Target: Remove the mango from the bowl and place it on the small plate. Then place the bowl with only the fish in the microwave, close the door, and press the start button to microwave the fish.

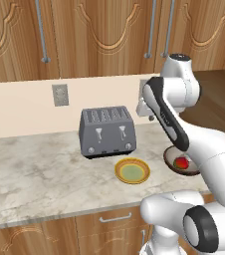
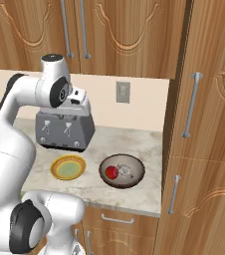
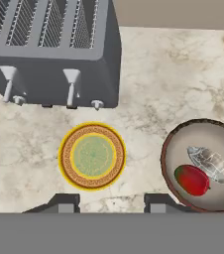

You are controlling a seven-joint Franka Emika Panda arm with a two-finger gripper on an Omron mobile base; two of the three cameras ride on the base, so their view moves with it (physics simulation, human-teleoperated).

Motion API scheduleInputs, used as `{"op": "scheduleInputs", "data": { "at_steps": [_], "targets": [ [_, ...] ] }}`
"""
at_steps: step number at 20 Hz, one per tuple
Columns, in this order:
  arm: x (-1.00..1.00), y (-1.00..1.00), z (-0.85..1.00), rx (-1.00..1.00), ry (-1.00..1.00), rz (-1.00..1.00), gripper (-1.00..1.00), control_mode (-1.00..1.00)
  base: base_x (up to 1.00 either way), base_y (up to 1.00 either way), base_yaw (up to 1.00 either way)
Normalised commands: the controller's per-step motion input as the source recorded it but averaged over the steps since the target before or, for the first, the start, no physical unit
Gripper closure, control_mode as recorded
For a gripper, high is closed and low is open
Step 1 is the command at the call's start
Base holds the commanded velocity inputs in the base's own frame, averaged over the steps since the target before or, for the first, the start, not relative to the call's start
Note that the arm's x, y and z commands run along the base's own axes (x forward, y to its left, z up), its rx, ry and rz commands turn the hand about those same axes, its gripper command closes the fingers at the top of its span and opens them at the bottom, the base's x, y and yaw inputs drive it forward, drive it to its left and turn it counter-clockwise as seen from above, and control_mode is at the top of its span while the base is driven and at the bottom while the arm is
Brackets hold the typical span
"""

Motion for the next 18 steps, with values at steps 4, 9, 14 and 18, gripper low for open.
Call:
{"op": "scheduleInputs", "data": {
  "at_steps": [4, 9, 14, 18],
  "targets": [
    [0.00, -0.10, -0.24, -0.01, -0.02, -0.01, -1.00, -1.00, 0.00, 0.00, 0.00],
    [-0.02, -0.94, -0.99, 0.11, 0.20, -0.20, -1.00, -1.00, 0.00, 0.00, 0.00],
    [-0.06, -0.69, -0.85, 0.11, 0.34, -0.31, -1.00, -1.00, 0.00, 0.00, 0.00],
    [0.00, -0.39, -0.70, 0.08, 0.16, -0.25, -1.00, -1.00, 0.00, 0.00, 0.00]
  ]
}}
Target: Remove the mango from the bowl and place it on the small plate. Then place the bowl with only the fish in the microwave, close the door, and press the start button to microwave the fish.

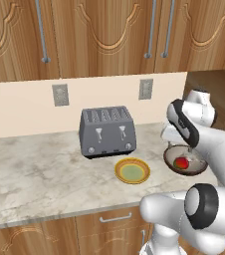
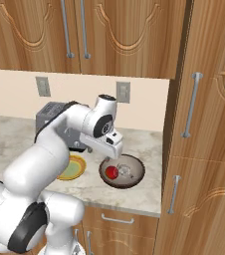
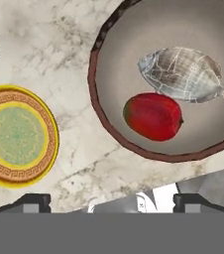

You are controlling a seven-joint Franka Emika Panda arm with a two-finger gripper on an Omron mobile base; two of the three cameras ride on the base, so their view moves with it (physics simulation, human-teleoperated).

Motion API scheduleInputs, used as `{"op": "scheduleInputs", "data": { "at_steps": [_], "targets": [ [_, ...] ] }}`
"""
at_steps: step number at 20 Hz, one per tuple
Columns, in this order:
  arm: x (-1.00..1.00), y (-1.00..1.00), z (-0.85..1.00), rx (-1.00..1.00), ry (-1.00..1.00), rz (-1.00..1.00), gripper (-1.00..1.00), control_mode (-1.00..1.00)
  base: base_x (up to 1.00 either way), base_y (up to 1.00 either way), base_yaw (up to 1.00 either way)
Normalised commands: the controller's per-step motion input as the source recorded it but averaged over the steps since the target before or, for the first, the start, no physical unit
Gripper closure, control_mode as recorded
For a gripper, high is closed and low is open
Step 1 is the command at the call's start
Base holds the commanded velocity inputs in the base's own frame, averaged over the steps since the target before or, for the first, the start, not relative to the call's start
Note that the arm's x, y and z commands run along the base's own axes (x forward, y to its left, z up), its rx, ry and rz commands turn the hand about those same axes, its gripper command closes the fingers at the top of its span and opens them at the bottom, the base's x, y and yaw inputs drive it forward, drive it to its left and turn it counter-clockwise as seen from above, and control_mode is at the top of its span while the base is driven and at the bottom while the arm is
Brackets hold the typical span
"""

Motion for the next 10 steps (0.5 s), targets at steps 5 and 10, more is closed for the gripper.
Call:
{"op": "scheduleInputs", "data": {
  "at_steps": [5, 10],
  "targets": [
    [0.02, -0.30, -0.46, 0.02, -0.10, -0.08, -1.00, -1.00, 0.00, 0.00, 0.00],
    [0.00, -0.09, -0.47, 0.00, -0.16, -0.05, -1.00, -1.00, 0.00, 0.00, 0.00]
  ]
}}
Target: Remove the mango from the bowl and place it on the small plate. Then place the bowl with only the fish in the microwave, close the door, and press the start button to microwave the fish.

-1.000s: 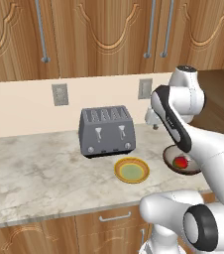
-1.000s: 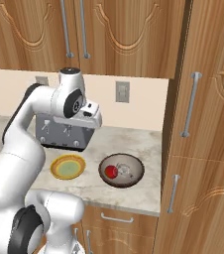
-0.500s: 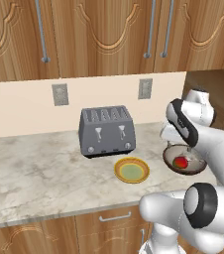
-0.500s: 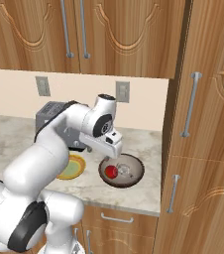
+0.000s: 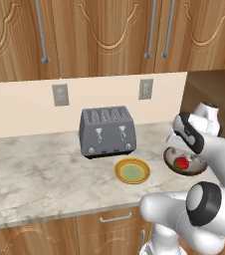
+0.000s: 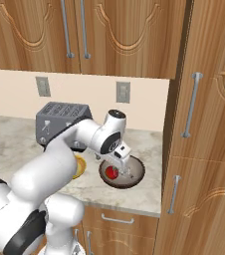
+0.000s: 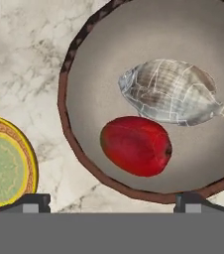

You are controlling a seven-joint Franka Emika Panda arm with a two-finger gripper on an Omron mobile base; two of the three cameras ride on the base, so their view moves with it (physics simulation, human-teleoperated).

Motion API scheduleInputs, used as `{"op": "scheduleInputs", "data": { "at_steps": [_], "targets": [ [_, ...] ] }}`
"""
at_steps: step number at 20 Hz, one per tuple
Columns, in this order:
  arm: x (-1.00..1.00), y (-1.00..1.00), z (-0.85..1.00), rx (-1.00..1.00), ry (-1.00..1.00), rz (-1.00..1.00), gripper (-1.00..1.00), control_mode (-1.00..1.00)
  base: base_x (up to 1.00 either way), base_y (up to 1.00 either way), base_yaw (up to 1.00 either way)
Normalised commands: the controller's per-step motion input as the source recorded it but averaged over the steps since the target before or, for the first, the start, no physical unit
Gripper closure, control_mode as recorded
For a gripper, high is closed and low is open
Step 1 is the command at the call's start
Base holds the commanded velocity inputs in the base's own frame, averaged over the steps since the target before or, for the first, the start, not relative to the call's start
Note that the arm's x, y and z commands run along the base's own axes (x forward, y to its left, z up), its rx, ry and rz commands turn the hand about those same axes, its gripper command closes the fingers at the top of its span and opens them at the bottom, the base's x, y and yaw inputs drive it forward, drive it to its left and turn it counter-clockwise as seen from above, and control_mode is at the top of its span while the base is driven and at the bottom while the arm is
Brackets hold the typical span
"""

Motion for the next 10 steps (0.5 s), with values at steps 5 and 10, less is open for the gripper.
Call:
{"op": "scheduleInputs", "data": {
  "at_steps": [5, 10],
  "targets": [
    [0.18, -0.17, -0.51, 0.00, 0.00, -0.01, -1.00, -1.00, 0.00, 0.00, 0.00],
    [0.12, -0.13, -0.18, 0.00, 0.03, -0.03, -1.00, -1.00, 0.00, 0.00, 0.00]
  ]
}}
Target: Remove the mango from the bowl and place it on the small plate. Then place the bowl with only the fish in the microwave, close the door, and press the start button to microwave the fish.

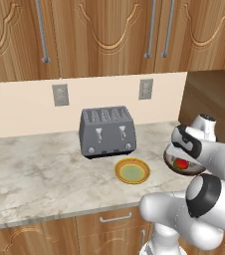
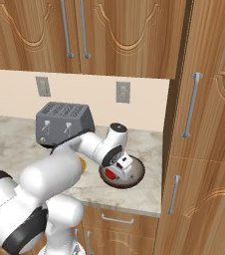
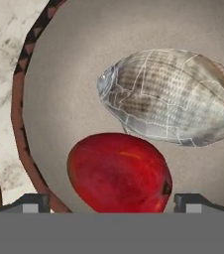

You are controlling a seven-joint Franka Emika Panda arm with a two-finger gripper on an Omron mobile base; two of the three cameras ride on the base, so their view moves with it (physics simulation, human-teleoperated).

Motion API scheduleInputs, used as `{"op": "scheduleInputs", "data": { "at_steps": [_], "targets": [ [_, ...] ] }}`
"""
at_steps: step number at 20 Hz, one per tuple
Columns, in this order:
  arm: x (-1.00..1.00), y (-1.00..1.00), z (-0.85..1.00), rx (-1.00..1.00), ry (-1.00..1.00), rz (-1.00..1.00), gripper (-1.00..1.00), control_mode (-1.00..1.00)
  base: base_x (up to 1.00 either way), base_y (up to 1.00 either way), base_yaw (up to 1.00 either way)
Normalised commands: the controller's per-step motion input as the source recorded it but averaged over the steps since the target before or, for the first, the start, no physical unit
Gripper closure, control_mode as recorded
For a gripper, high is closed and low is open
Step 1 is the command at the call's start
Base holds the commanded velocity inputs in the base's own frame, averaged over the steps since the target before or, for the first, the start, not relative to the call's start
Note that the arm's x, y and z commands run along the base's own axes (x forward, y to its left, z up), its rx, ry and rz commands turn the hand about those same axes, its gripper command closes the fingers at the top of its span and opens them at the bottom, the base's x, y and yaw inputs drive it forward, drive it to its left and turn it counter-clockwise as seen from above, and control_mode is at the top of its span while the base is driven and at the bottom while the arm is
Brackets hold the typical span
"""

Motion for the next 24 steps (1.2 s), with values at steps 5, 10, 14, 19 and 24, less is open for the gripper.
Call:
{"op": "scheduleInputs", "data": {
  "at_steps": [5, 10, 14, 19, 24],
  "targets": [
    [0.06, -0.07, 0.00, 0.00, 0.00, 0.00, -1.00, -1.00, 0.00, 0.00, 0.00],
    [0.00, 0.00, -0.09, -0.02, 0.01, 0.00, -1.00, -1.00, 0.00, 0.00, 0.00],
    [0.00, 0.00, -0.10, -0.04, 0.04, 0.00, -1.00, -1.00, 0.00, 0.00, 0.00],
    [0.00, 0.02, -0.12, -0.03, 0.06, 0.00, 1.00, -1.00, 0.00, 0.00, 0.00],
    [-0.01, 0.01, 0.03, -0.01, -0.01, 0.00, 1.00, -1.00, 0.00, 0.00, 0.00]
  ]
}}
